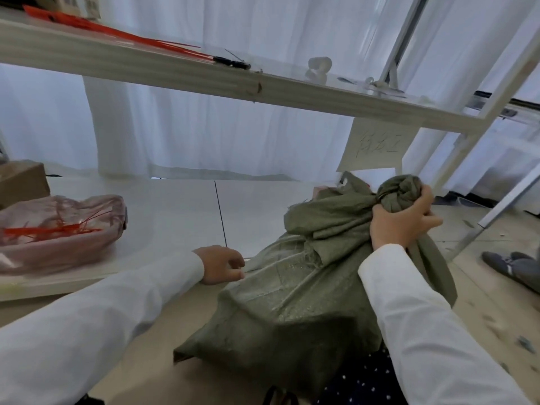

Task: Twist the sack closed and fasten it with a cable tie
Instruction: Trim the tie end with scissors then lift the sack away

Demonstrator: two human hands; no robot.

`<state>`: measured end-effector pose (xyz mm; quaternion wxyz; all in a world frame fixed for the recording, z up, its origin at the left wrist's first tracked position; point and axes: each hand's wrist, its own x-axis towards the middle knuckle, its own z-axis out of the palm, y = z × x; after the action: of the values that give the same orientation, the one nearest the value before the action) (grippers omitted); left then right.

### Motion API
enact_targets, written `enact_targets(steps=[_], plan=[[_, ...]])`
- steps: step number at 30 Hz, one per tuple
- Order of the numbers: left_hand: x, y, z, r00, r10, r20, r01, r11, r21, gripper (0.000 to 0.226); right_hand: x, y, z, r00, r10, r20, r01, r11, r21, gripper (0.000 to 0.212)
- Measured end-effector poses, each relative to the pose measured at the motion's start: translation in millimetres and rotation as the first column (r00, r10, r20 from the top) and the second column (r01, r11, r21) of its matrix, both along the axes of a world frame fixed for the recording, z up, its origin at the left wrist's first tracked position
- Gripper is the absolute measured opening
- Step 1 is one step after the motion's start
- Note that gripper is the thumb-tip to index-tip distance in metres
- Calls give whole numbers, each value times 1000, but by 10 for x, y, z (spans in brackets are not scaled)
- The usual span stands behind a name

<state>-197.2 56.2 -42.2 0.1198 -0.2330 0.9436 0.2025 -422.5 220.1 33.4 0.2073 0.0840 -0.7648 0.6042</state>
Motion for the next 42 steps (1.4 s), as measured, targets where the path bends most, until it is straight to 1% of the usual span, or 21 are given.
enact_targets(steps=[2,3,4,5,6,7,8,9,10,12,13,15,17,19,22,26,31,34,37,40,42], plan=[[26,-31,25,1000,24,-8,-24,1000,10,41,-9,0,113,996,-18,-86,11,997,-79,69],[39,-43,32,999,34,-11,-33,999,12,41,-35,17,134,996,-21,-91,11,993,-115,70],[53,-50,37,999,41,-10,-41,999,12,41,-63,47,131,998,-17,-57,11,994,-113,72],[66,-52,39,999,47,-4,-47,999,8,41,-106,88,78,1000,9,18,-8,998,-64,75],[77,-52,40,999,50,3,-50,999,-2,41,-149,130,-16,991,49,128,-55,997,47,80],[91,-49,36,999,49,11,-48,999,-15,41,-186,162,-143,964,88,252,-137,973,184,86],[104,-43,34,999,44,18,-43,999,-27,41,-203,182,-268,928,109,356,-226,925,304,93],[115,-37,31,999,40,24,-39,999,-35,41,-205,179,-364,905,123,406,-289,879,379,99],[126,-30,28,999,37,29,-36,999,-38,41,-194,151,-417,897,146,416,-328,853,407,102],[142,-23,29,999,31,34,-29,999,-41,41,-157,39,-447,893,195,405,-366,838,404,104],[151,-23,30,999,30,36,-28,999,-41,41,-134,-24,-450,895,192,403,-358,846,394,103],[175,-34,29,999,32,43,-30,999,-40,41,-87,-135,-450,915,103,390,-265,883,388,99],[201,-62,30,998,36,43,-35,998,-43,41,-38,-229,-422,946,-19,323,-121,905,409,95],[231,-91,47,998,51,28,-50,998,-42,41,0,-312,-381,963,-51,266,-70,902,426,92],[264,-136,73,997,72,5,-72,997,-41,40,34,-398,-368,965,-39,261,-95,872,479,93],[275,-193,84,997,82,8,-81,996,-43,40,131,-487,-368,988,1,156,-87,834,545,92],[268,-189,84,997,76,11,-75,996,-51,39,269,-622,-345,985,101,137,-164,781,603,86],[259,-183,87,998,69,-13,-70,996,-53,40,350,-674,-347,982,152,110,-187,745,640,77],[262,-185,87,997,72,-25,-73,996,-54,40,455,-715,-336,975,193,114,-218,700,680,66],[273,-207,99,996,68,-55,-72,994,-79,41,533,-770,-306,967,208,146,-247,640,727,65],[309,-215,134,992,86,-87,-93,992,-80,41,609,-805,-283,940,267,212,-334,596,730,60]])
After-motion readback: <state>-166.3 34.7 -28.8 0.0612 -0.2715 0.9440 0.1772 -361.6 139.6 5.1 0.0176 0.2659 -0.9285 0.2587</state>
